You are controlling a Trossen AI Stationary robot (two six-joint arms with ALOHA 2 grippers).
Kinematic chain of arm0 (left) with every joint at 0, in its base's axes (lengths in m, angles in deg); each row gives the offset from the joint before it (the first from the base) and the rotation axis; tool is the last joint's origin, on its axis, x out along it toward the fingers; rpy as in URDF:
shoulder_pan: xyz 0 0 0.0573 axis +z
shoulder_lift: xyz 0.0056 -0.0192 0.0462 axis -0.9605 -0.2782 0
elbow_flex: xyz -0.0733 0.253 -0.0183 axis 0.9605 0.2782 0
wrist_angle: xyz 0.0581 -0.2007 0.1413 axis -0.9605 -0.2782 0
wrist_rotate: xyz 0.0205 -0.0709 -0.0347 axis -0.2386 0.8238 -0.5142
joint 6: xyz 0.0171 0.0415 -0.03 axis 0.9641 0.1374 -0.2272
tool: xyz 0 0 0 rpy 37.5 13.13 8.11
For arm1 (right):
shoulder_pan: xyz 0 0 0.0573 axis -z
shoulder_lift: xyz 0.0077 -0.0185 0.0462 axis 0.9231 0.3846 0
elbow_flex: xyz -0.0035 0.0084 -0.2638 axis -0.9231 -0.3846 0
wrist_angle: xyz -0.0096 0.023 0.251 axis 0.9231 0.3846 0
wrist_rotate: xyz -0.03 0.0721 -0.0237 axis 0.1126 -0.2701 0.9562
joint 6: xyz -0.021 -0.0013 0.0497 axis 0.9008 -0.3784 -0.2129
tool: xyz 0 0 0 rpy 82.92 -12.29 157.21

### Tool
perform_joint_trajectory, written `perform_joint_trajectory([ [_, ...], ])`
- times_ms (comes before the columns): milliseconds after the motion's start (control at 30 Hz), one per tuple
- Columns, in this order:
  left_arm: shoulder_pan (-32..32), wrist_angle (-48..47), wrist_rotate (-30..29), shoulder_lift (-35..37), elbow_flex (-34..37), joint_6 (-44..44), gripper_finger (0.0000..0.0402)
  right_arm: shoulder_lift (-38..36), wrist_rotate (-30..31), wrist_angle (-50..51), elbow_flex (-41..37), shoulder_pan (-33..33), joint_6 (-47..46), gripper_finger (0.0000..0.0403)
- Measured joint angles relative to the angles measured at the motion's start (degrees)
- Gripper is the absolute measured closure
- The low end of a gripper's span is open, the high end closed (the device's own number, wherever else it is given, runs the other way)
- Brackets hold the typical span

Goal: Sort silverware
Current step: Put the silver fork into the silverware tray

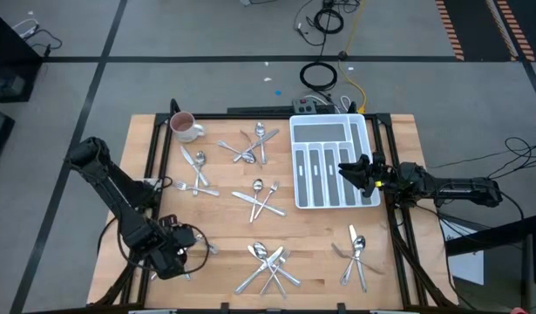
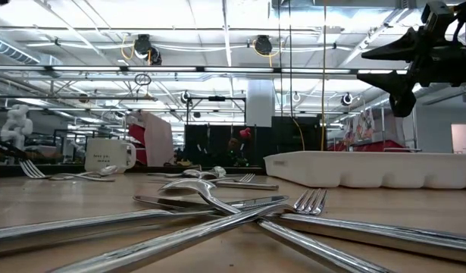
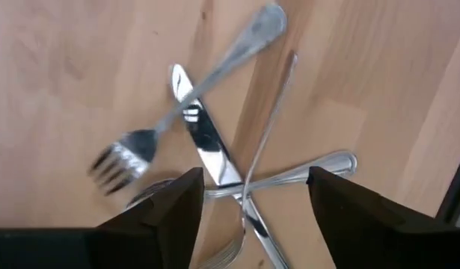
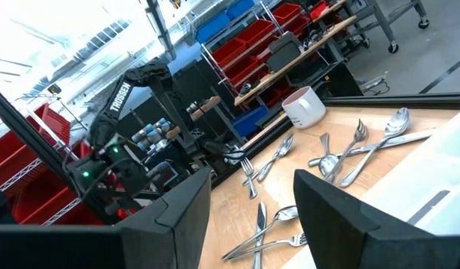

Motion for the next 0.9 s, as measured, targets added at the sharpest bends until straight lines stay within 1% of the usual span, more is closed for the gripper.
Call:
perform_joint_trajectory([
  [133, -1.70, 4.22, -0.02, 0.27, 3.13, -0.04, 0.0178, 0.00, -0.02, -0.02, 0.00, -0.01, -0.16, 0.0218],
  [300, -2.11, 5.12, -0.26, 0.28, 6.16, 1.23, 0.0180, 0.00, -0.07, -0.03, 0.00, -0.01, -1.41, 0.0218],
  [500, -2.10, 14.25, 0.26, 0.29, 10.97, 2.66, 0.0180, 0.00, -0.04, -0.05, 0.00, -0.01, -1.55, 0.0218],
  [633, -2.08, 15.98, 0.87, 0.29, 11.68, 2.75, 0.0180, 0.00, -0.06, -0.02, 0.00, 0.00, -1.55, 0.0218],
  [767, -2.08, 15.98, 0.57, -0.43, 11.69, 5.72, 0.0180, 0.00, 0.07, 0.44, 0.00, 0.00, -1.51, 0.0218],
  [900, -2.08, 20.63, 2.17, -1.68, 13.28, 7.09, 0.0191, 0.00, 0.09, 0.52, 0.00, 0.00, -1.51, 0.0218],
])
